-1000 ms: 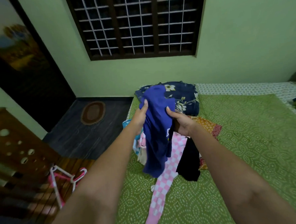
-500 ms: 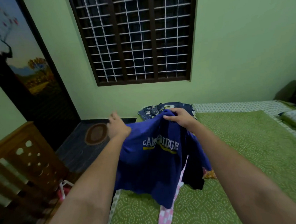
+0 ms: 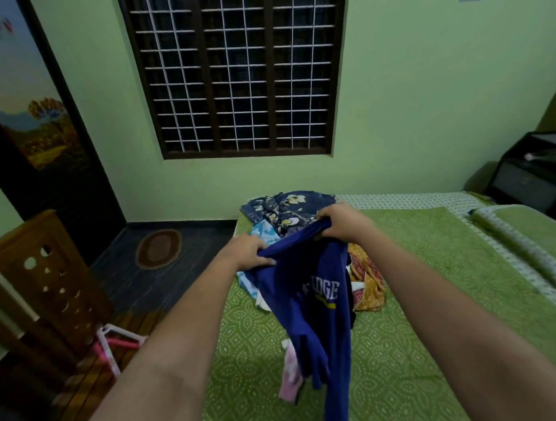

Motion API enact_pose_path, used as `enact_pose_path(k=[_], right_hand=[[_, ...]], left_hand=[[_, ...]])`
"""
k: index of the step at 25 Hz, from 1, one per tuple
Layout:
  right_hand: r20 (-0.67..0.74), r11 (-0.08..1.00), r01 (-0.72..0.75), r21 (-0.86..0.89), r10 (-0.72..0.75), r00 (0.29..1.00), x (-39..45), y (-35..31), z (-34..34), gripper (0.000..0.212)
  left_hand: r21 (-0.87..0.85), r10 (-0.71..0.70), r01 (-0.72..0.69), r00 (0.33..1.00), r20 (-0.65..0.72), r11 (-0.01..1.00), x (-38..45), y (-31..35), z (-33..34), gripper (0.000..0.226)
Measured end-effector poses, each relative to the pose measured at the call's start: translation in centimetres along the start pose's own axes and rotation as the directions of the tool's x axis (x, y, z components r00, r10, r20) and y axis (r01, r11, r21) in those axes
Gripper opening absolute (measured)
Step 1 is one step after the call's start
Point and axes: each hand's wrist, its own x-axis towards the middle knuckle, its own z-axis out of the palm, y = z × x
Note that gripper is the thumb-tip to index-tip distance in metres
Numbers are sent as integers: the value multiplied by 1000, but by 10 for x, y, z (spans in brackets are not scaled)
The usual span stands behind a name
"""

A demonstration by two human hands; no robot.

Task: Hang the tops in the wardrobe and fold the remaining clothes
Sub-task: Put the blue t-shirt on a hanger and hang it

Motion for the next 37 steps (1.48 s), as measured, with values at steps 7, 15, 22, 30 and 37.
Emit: enact_pose_path(k=[7,15,22,30,37], right_hand=[[201,822,-264,505,186,962,-63,25,38,34],[126,944,-323,-74,330,936,-61,7,38,34],[375,762,-498,-415,642,669,-105,0,60,46],[574,640,-745,-189,687,444,-41,-6,-53,36],[447,622,-742,250,606,658,71,56,-51,40]], left_hand=[[-528,-198,55,956,-219,847,-37,26,1,26],[-59,-38,31,990,-135,998,-52,28,0,24],[-70,-307,398,797,519,915,-101,5,47,34],[-470,-269,527,817,511,708,-54,-10,-58,38],[-756,-465,513,828,313,406,66,-9,-79,34]])
